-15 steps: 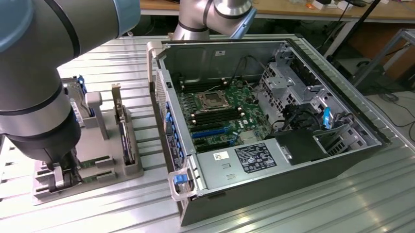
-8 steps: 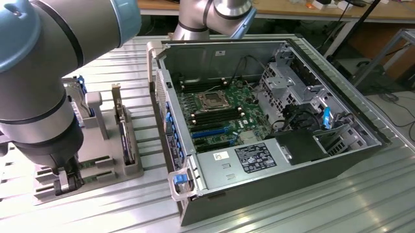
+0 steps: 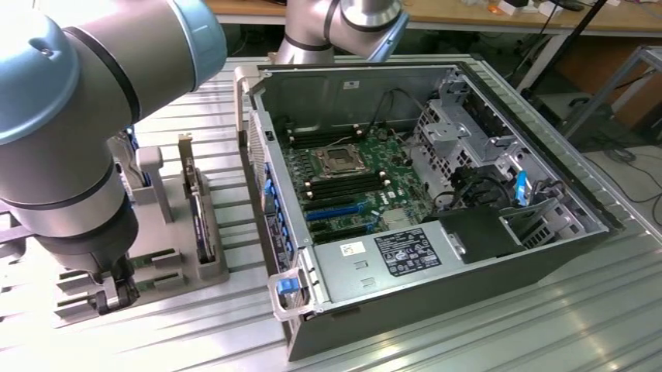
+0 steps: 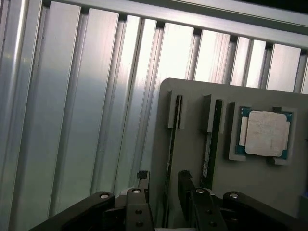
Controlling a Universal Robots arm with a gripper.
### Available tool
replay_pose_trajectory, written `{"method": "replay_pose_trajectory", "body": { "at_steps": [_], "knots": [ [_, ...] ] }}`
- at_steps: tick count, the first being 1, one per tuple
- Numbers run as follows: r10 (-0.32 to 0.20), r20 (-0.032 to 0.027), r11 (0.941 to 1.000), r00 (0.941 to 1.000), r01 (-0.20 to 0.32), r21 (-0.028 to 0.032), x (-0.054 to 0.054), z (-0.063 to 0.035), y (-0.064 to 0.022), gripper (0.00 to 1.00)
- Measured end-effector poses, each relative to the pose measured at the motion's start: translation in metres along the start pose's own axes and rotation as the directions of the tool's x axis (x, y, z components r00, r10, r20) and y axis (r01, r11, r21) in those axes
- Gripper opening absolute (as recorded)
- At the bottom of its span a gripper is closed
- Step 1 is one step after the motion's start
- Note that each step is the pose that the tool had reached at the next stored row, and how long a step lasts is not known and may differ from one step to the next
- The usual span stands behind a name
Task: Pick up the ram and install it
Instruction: 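Pick up the ram and move it above insertion slot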
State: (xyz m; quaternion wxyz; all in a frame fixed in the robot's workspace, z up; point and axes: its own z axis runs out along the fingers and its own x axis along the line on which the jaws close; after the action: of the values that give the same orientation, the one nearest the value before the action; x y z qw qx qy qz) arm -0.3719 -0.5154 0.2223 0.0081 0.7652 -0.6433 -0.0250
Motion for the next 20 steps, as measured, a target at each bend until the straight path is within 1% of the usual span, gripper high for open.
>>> {"method": "replay_pose_trajectory", "body": {
  "at_steps": [2,4,6,10,11,13,14,20],
  "knots": [
    [0.0,0.0001,1.0,1.0,0.0,0.0002,0.0,0.0004,-0.0001,0.38],
    [0.0,-0.0001,1.0,1.0,0.0,0.0002,-0.004,0.0029,-0.0007,0.38],
    [0.0,0.0,1.0,1.0,0.0,0.0004,-0.004,0.0044,-0.001,0.38],
    [-0.001,-0.0004,1.0,1.0,0.001,0.0018,-0.006,0.0113,-0.0016,0.38],
    [0.0,-0.0006,1.0,1.0,0.0,0.0032,-0.006,0.0144,-0.0014,0.38],
    [0.0,-0.0008,1.0,1.0,0.0,0.005,-0.006,0.0172,-0.0011,0.38],
    [0.0,-0.0012,1.0,1.0,0.0,0.0068,-0.006,0.0199,-0.0007,0.38],
    [0.0,-0.0013,1.0,1.0,0.0,0.0073,-0.004,0.021,-0.0002,0.38]
  ]
}}
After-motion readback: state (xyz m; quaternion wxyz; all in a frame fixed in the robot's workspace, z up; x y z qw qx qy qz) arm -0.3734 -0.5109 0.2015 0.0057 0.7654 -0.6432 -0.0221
